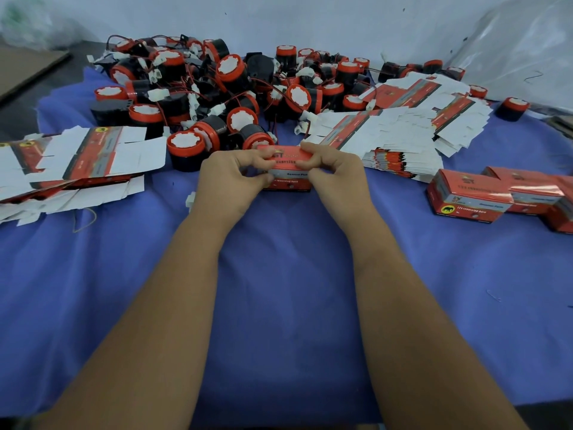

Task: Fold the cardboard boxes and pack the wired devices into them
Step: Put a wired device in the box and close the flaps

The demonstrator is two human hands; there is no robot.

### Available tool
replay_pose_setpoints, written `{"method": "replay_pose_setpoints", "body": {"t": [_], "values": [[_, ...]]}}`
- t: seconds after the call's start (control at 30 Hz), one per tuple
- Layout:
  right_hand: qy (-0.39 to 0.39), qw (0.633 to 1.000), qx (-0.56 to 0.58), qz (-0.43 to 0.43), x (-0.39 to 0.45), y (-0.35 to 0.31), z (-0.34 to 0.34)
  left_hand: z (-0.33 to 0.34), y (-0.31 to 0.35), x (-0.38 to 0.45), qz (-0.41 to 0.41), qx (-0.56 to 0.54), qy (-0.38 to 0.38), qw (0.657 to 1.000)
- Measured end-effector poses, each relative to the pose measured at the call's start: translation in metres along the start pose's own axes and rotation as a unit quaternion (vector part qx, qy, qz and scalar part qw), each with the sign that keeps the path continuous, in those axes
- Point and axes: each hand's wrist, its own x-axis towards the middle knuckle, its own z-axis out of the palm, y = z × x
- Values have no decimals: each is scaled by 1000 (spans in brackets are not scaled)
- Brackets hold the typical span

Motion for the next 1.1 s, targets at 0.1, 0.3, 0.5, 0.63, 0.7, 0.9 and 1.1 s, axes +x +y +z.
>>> {"method": "replay_pose_setpoints", "body": {"t": [0.1,0.3,0.5,0.63,0.7,0.9,1.1], "values": [[-7,1000,-8,14,-1,-1,0,0,3,-2,19,28,4,999],[169,892,-385,-169,-11,-17,1,5,19,-7,-41,-185,-32,981],[-24,855,-507,-105,-11,-30,5,9,21,1,-107,-218,-13,970],[-9,848,-528,-32,-7,-34,-16,13,15,-1,-107,-146,-23,983],[14,838,-545,20,-10,-29,-39,13,13,-2,-101,-128,-37,986],[91,806,-573,112,-14,-8,-99,16,12,-2,-83,-100,-52,990],[176,796,-575,67,-2,-9,-97,17,10,-2,-83,-84,-68,991]]}}
